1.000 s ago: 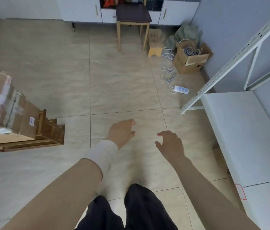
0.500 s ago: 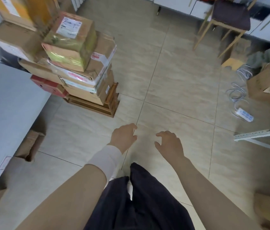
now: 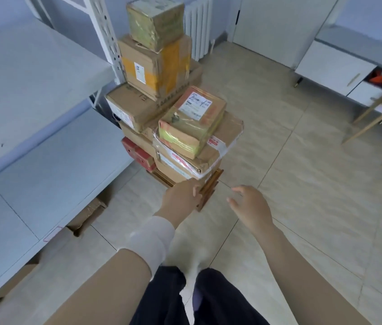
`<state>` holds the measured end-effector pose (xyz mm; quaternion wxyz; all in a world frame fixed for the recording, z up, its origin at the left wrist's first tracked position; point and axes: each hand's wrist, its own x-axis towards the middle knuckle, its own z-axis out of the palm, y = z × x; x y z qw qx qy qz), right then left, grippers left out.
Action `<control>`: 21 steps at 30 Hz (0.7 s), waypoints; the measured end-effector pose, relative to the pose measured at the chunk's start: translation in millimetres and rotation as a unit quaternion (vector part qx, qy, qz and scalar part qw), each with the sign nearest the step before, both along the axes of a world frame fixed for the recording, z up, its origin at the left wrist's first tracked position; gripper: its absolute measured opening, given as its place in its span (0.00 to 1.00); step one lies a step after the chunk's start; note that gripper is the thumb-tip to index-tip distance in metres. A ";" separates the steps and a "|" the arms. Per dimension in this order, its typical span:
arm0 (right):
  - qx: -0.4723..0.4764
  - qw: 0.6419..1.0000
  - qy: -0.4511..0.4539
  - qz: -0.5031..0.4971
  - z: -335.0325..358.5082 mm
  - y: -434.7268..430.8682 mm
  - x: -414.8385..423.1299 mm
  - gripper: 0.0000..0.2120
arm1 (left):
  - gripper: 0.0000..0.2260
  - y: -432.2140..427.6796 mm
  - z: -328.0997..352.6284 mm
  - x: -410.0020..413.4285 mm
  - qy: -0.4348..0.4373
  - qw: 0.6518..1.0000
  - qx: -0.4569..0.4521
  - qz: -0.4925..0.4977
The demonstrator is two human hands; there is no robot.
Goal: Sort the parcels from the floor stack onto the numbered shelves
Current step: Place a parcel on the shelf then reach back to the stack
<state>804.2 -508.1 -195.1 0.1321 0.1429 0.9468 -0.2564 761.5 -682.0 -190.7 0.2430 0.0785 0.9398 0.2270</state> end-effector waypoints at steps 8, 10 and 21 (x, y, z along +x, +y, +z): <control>-0.045 0.995 0.050 -0.079 28.8 -66.2 -109.4 0.16 | 0.17 -62.6 37.0 -112.1 0.057 0.995 0.080 0.018; -0.045 0.991 0.055 -0.113 34.7 -80.7 -128.4 0.14 | 0.17 -77.4 44.3 -135.6 0.079 0.993 0.087 0.000; -0.121 0.962 0.101 -0.222 62.9 -111.8 -207.8 0.15 | 0.15 -96.5 77.6 -238.0 0.096 0.975 0.199 -0.007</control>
